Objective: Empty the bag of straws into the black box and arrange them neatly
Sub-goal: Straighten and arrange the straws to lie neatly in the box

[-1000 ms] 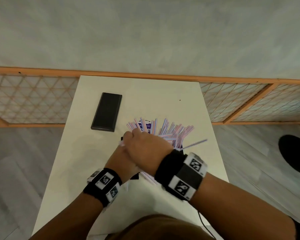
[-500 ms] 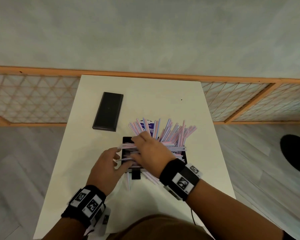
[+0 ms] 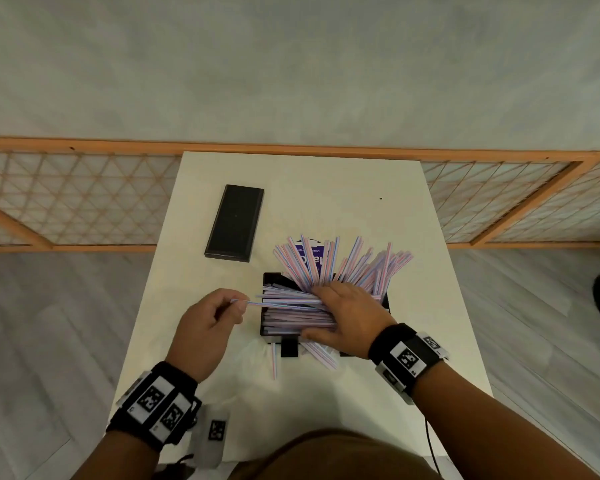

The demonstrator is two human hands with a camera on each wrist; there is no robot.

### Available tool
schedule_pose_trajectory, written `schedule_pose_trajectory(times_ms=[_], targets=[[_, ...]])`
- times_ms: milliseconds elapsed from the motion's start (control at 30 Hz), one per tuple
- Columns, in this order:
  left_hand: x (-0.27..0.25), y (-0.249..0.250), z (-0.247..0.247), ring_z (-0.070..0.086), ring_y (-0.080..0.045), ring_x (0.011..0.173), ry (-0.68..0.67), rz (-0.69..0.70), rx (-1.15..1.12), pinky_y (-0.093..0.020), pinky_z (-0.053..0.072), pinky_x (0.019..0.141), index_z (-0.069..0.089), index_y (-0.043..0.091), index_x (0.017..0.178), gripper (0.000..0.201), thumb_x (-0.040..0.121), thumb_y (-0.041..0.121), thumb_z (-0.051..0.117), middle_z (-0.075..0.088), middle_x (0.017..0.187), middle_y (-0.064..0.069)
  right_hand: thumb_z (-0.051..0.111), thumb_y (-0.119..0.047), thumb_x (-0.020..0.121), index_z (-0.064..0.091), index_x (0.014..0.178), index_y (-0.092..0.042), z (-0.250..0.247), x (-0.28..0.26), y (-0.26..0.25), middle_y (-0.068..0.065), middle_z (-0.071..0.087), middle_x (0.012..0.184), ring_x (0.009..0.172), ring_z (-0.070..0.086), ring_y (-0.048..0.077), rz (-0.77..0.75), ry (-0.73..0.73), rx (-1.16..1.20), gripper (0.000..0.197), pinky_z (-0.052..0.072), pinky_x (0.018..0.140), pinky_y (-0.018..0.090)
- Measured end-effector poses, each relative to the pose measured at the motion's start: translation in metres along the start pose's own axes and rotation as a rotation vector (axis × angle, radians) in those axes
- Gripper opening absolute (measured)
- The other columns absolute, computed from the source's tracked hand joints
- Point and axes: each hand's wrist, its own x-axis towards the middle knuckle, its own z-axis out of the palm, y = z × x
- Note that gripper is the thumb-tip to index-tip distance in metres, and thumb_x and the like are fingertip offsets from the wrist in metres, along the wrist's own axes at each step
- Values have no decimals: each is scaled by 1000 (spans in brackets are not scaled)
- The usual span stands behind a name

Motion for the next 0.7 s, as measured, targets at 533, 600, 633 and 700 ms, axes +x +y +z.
schedule_pose_trajectory(times_ms=[533, 600, 633, 700], targets=[[6, -1, 65, 59, -6, 79, 84, -56, 108, -26, 50, 73, 68, 28, 100, 6, 94, 30, 69, 60, 89, 6, 41, -89, 78, 34, 152, -19, -10, 7, -11, 3, 51, 143, 127, 52, 25, 30, -80, -97, 103, 46, 108, 41], [5, 0, 66, 55, -2, 84, 91, -36, 178, -15, 43, 72, 63, 28, 109, 23, 90, 29, 75, 54, 96, 7, 46, -89, 75, 30, 154, -17, -3, 8, -11, 5, 51, 140, 124, 53, 26, 40, -125, -112, 107, 47, 105, 40], [4, 1, 65, 53, 0, 88, 95, -5, 210, -12, 41, 73, 59, 29, 114, 32, 87, 30, 77, 51, 101, 9, 48, -89, 73, 31, 153, -18, 1, 9, -11, 5, 53, 138, 122, 54, 27, 37, -142, -109, 109, 47, 104, 40], [4, 2, 63, 50, -1, 95, 83, 123, 278, -18, 44, 82, 54, 30, 120, 45, 82, 35, 78, 48, 111, 10, 53, -90, 67, 35, 149, -20, 6, 13, -9, 5, 57, 134, 118, 57, 27, 32, -164, -103, 109, 48, 102, 41]])
